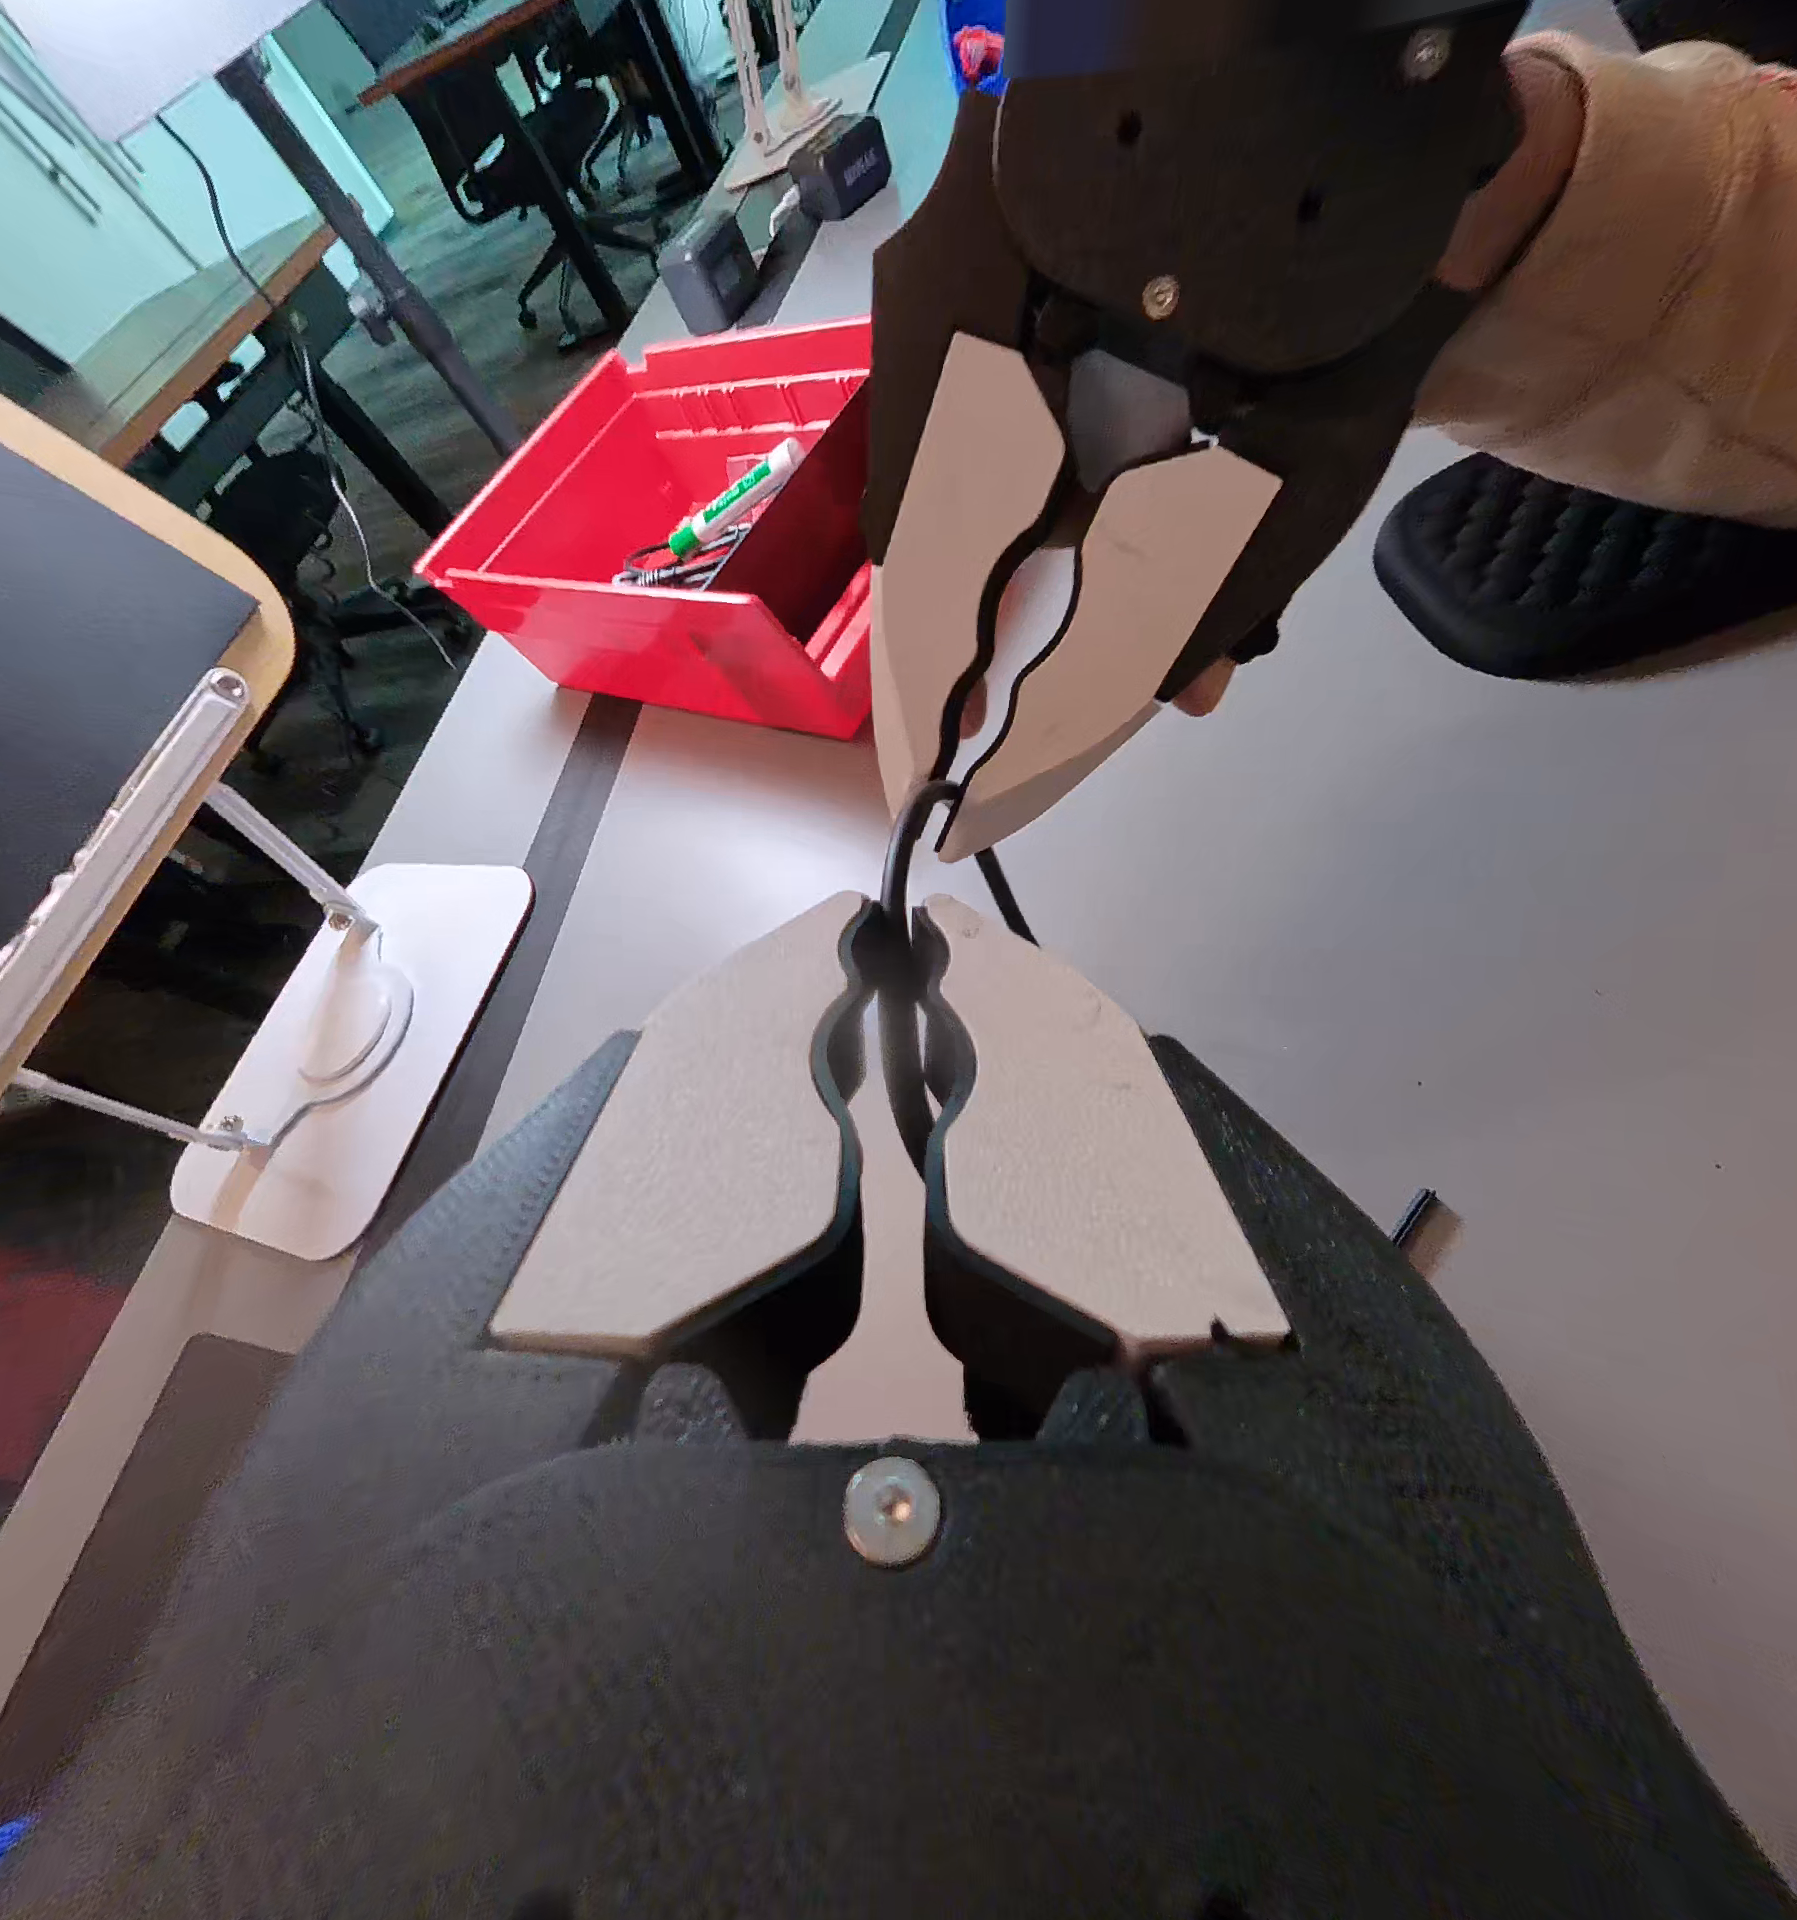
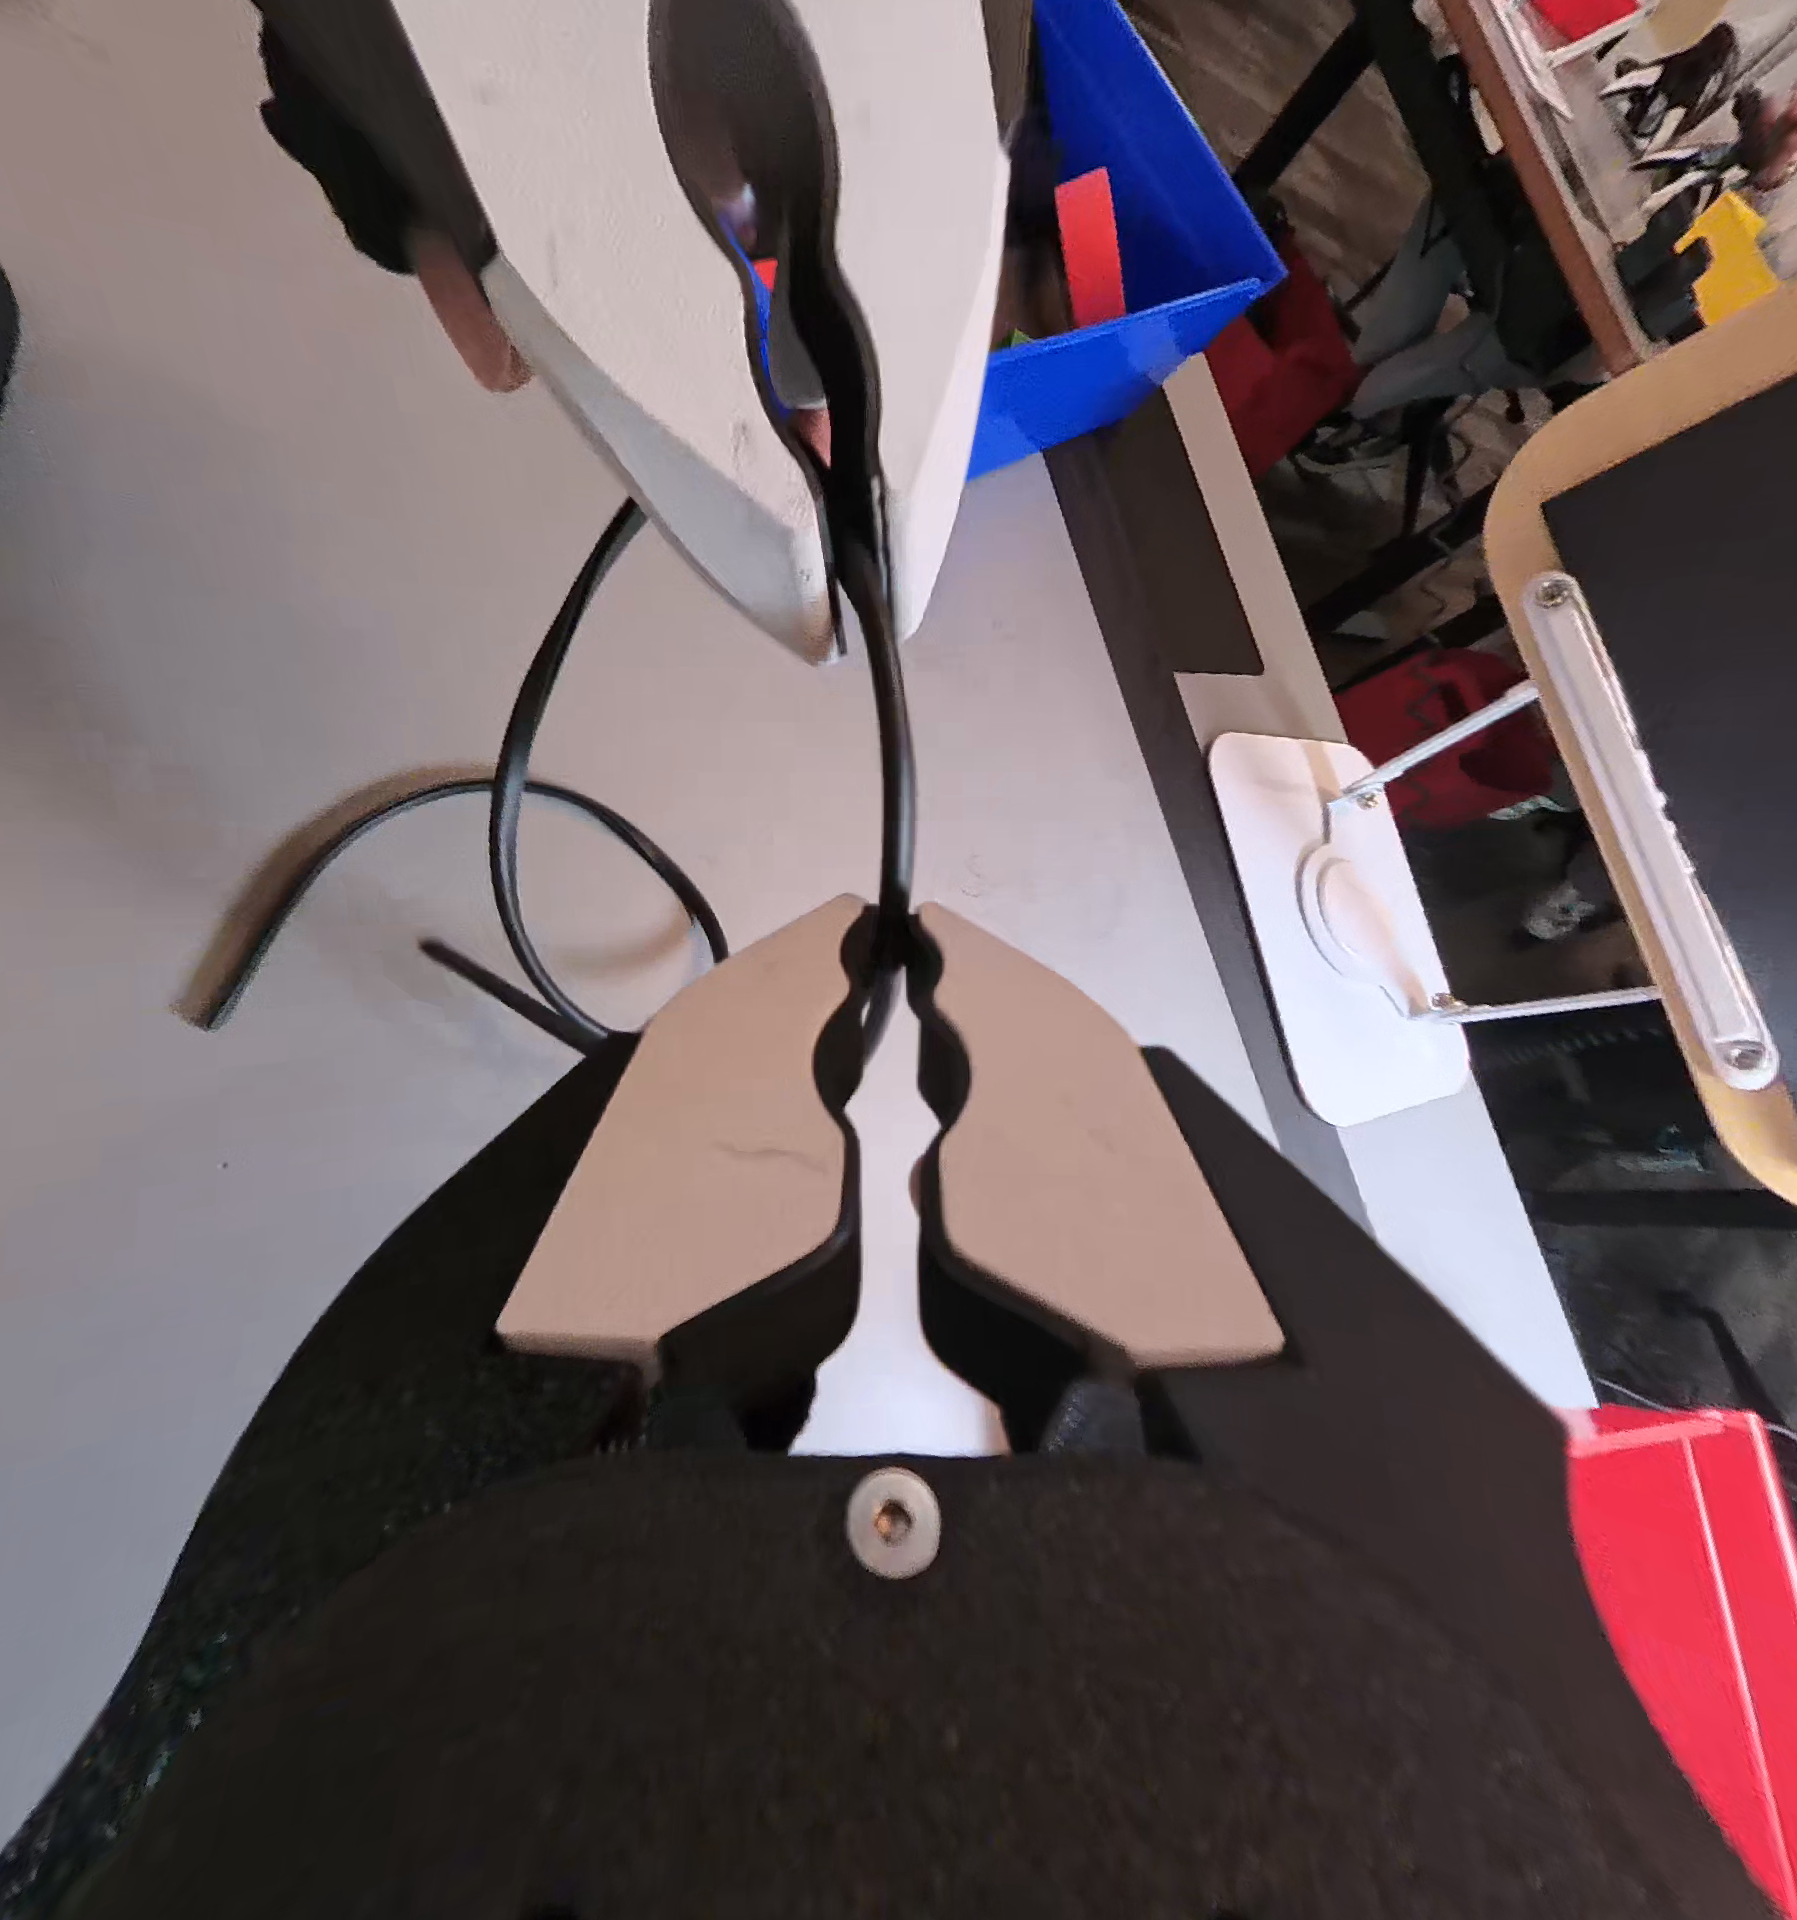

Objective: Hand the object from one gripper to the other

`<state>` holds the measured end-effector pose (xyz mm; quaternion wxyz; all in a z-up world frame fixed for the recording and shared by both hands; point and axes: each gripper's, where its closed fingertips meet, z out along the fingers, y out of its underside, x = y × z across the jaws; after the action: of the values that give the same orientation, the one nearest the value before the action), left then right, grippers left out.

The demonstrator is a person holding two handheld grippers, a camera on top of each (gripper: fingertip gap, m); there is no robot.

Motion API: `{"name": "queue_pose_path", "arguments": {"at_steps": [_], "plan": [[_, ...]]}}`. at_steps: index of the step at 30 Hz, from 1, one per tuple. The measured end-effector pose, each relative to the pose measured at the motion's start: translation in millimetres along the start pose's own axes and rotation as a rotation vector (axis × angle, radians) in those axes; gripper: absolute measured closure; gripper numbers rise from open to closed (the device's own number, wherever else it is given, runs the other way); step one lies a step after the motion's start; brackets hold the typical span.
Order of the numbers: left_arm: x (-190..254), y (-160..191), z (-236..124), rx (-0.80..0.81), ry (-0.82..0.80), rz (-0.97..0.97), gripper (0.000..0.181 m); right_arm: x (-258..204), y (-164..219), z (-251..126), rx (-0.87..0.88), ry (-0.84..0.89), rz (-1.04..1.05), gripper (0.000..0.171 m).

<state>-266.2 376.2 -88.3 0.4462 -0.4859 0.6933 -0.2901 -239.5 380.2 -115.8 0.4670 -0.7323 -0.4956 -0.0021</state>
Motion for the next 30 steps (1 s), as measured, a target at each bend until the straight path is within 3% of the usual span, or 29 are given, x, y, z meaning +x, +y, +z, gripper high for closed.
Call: {"name": "queue_pose_path", "arguments": {"at_steps": [3, 4, 8, 11, 13, 14, 15, 17, 19, 21, 26, 28, 30], "plan": [[2, 2, 7, -0.032, -0.008, -0.008, 0.150, -2, -1, 0, -0.023, 0.011, -0.018, 0.167], [6, 1, 12, -0.048, -0.002, 0.006, 0.150, -4, -2, 1, -0.032, 0.013, -0.025, 0.167], [18, 4, 26, -0.115, -0.013, 0.104, 0.176, -10, -2, 3, -0.071, 0.028, -0.079, 0.167], [11, 0, 16, -0.075, -0.020, 0.079, 0.177, -6, -8, -3, -0.017, 0.029, -0.050, 0.165], [3, -2, 5, -0.046, -0.031, 0.053, 0.177, 2, -2, -6, -0.030, 0.041, -0.029, 0.153], [0, -2, 1, -0.034, -0.037, 0.044, 0.177, 5, 0, -6, -0.029, 0.045, -0.024, 0.154], [-2, -2, -2, -0.027, -0.041, 0.037, 0.177, 4, 1, -5, -0.021, 0.031, -0.017, 0.166], [-4, 2, -2, -0.037, -0.042, 0.019, 0.176, 3, -1, -4, -0.011, 0.026, -0.009, 0.167], [-3, 4, 2, -0.052, -0.037, 0.005, 0.156, 3, -3, -5, -0.021, 0.042, -0.031, 0.167], [7, 0, 10, -0.056, -0.005, 0.008, 0.148, -2, -5, -6, -0.028, 0.032, -0.037, 0.167], [14, 8, 25, -0.130, -0.022, 0.091, 0.176, -9, -12, -7, -0.026, 0.041, -0.099, 0.167], [9, 3, 17, -0.092, -0.023, 0.063, 0.177, -7, -19, -11, 0.035, 0.041, -0.075, 0.167], [4, -1, 7, -0.055, -0.028, 0.051, 0.177, -1, -12, -10, 0.016, 0.044, -0.047, 0.155]]}}
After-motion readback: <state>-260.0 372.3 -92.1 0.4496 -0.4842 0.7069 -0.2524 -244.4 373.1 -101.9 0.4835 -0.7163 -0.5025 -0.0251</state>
